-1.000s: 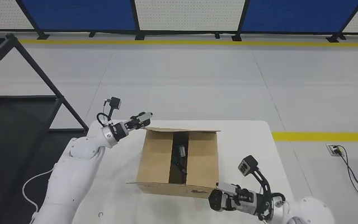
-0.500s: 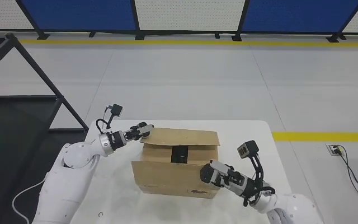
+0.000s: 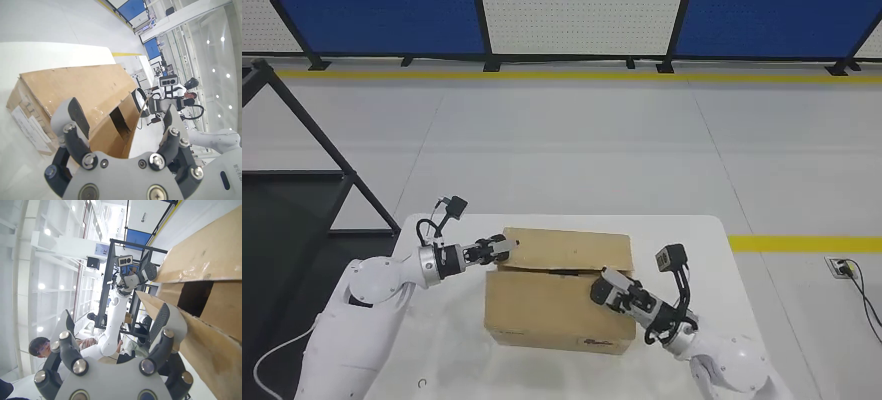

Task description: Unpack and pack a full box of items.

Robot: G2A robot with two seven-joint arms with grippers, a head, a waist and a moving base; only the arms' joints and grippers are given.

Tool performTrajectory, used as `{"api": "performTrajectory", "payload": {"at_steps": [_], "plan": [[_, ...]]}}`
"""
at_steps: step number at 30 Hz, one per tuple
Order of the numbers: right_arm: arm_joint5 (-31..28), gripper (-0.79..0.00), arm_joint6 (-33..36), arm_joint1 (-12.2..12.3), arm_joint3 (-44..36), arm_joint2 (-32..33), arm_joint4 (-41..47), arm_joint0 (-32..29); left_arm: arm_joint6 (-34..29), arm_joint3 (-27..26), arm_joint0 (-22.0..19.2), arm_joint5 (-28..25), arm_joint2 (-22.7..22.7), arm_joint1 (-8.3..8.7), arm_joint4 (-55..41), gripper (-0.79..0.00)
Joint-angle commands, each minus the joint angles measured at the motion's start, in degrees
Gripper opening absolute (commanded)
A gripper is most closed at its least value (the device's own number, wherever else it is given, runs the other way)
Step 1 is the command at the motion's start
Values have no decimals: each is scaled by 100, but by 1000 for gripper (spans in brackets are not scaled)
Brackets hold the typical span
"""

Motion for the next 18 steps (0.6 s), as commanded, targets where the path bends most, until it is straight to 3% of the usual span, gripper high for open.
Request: {"api": "performTrajectory", "payload": {"at_steps": [1, 12, 18], "plan": [[-83, 0, -160, -15, 113, -30, -87, 66, -17, -11, 1, 34, -5, 13, -8, 0], [455, 0, -870, -56, 424, -120, -795, 306, 20, -85, 19, 157, -49, 79, -64, 0], [783, 0, -975, -87, 434, -89, -517, 353, 45, -114, 28, 183, -47, 105, -121, 0]]}}
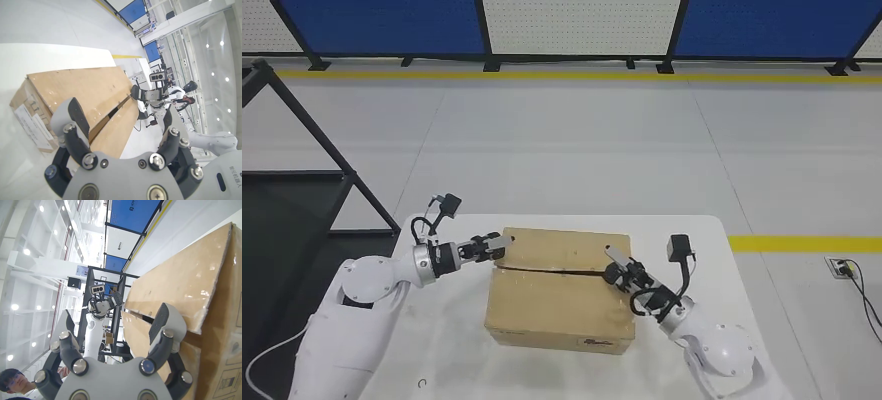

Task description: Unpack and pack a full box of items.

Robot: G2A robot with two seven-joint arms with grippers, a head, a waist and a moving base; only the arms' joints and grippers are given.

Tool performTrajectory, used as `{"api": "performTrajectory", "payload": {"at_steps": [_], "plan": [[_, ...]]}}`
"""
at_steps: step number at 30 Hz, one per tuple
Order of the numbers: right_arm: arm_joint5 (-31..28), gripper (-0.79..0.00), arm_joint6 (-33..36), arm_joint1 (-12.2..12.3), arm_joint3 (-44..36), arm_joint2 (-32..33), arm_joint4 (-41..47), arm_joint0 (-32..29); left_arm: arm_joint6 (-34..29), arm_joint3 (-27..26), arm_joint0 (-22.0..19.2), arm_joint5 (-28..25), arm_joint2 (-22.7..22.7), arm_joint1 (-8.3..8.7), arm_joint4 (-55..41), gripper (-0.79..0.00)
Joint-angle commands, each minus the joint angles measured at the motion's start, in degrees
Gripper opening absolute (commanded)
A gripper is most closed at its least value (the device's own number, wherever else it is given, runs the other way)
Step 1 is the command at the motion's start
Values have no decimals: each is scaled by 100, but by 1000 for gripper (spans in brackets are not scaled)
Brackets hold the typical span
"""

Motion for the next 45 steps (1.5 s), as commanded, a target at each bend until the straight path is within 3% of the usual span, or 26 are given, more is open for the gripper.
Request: {"api": "performTrajectory", "payload": {"at_steps": [1, 9, 19, 35, 40, 45], "plan": [[72, 0, -9, -6, 20, 27, 95, 23, -5, -5, -1, 4, 7, 9, 8, 0], [627, 0, 81, -23, 136, -2, 121, 150, 316, -90, 71, -49, -133, 32, -401, 0], [622, 0, 93, -37, 227, 40, 187, 151, 1141, -522, 581, 165, -815, 32, -2482, 0], [632, 0, 80, -40, 215, 74, 219, 151, 1209, -519, 597, 163, -829, 32, -2467, 0], [632, 0, 80, -40, 215, 74, 219, 151, 2349, -1040, 1274, 147, -1169, 53, -2369, 0], [632, 0, 80, -40, 215, 74, 219, 151, 3510, -2218, 2555, 335, -1727, 97, -2073, 0]]}}
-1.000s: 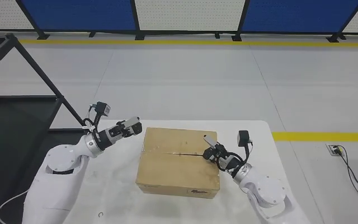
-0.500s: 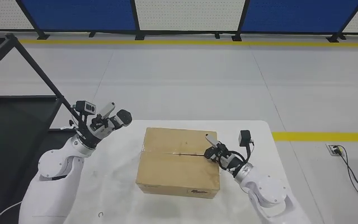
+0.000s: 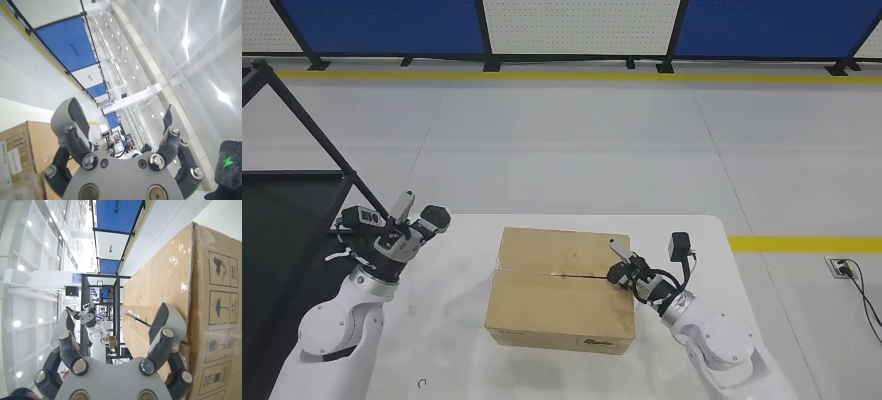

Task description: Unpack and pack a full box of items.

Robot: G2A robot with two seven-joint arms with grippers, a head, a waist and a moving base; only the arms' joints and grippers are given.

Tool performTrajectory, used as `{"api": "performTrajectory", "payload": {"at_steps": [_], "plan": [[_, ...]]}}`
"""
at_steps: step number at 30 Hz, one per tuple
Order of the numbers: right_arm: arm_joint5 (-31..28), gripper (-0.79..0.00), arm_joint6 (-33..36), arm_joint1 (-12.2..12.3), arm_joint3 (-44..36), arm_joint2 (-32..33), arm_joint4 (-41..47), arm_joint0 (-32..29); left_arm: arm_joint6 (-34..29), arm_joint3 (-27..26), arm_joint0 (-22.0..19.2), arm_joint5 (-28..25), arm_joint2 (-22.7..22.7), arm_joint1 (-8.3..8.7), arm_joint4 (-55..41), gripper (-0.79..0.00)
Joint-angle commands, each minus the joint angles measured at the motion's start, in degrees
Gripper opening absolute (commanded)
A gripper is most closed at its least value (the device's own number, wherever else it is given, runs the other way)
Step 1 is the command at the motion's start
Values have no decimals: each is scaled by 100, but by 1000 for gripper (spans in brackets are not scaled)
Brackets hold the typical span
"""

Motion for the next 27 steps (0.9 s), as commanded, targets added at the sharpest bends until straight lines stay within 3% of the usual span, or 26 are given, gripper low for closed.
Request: {"api": "performTrajectory", "payload": {"at_steps": [1, 6, 11, 21, 27], "plan": [[0, 0, 0, 0, 0, 0, 0, 0, 519, -598, 644, 84, -252, 12, 152, 0], [0, 0, 0, 0, 0, 0, 0, 0, 1464, -1727, 2078, 332, -635, -11, 479, 0], [0, 0, 0, 0, 0, 0, 0, 0, 2110, -2513, 3105, 629, -646, -89, 208, 0], [0, 0, 0, 0, 0, 0, 0, 0, 2092, -2567, 3153, 663, -644, -92, 154, 0], [0, 0, 0, 0, 0, 0, 0, 0, 1856, -2312, 3265, 1266, -444, -116, -85, 0]]}}
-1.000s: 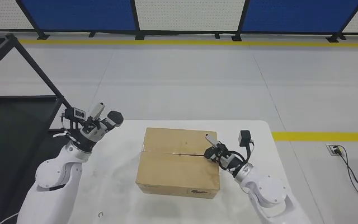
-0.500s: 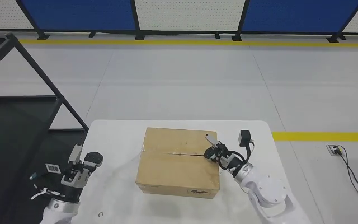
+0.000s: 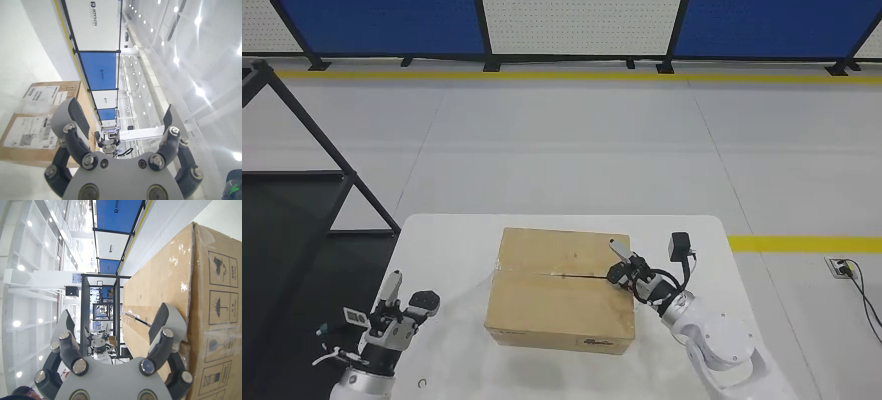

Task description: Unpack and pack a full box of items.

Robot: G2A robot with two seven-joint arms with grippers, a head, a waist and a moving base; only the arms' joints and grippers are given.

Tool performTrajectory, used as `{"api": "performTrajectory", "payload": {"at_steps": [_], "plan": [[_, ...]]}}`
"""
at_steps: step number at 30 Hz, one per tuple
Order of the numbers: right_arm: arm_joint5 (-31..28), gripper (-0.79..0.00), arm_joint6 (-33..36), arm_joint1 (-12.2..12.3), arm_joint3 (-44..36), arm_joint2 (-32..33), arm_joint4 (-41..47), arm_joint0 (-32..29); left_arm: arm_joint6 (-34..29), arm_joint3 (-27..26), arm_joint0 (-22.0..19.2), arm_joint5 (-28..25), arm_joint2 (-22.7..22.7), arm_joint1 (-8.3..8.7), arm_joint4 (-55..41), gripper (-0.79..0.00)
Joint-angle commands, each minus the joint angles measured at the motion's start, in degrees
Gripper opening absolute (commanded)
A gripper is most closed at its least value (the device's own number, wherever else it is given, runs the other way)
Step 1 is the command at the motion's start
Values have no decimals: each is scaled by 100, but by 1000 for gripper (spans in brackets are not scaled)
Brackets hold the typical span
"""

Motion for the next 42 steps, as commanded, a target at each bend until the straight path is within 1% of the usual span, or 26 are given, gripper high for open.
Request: {"api": "performTrajectory", "payload": {"at_steps": [1, 3, 5, 8, 12, 16, 22, 25, 31, 42], "plan": [[0, 0, 0, 0, 0, 0, 0, 0, -67, 123, 73, 245, 137, -15, -102, 0], [0, 0, 0, 0, 0, 0, 0, 0, -88, 221, 183, 393, 268, -29, -69, 0], [0, 0, 0, 0, 0, 0, 0, 0, 34, 353, 256, 496, 366, -52, -106, 0], [0, 0, 0, 0, 0, 0, 0, 0, 257, 609, 186, 661, 533, -83, -11, 0], [0, 0, 0, 0, 0, 0, 0, 0, 491, 933, -143, 752, 779, -140, -54, 0], [0, 0, 0, 0, 0, 0, 0, 0, 651, 1287, -578, 795, 963, -202, -243, 0], [0, 0, 0, 0, 0, 0, 0, 0, 671, 1904, -1239, 1083, 1220, -290, -623, 0], [0, 0, 0, 0, 0, 0, 0, 0, 634, 2148, -1506, 1154, 1337, -323, -628, 0], [0, 0, 0, 0, 0, 0, 0, 0, 707, 2448, -1890, 1170, 1542, -409, -794, 0], [0, 0, 0, 0, 0, 0, 0, 0, 1421, 2916, -2406, 772, 1752, -603, -1216, 0]]}}
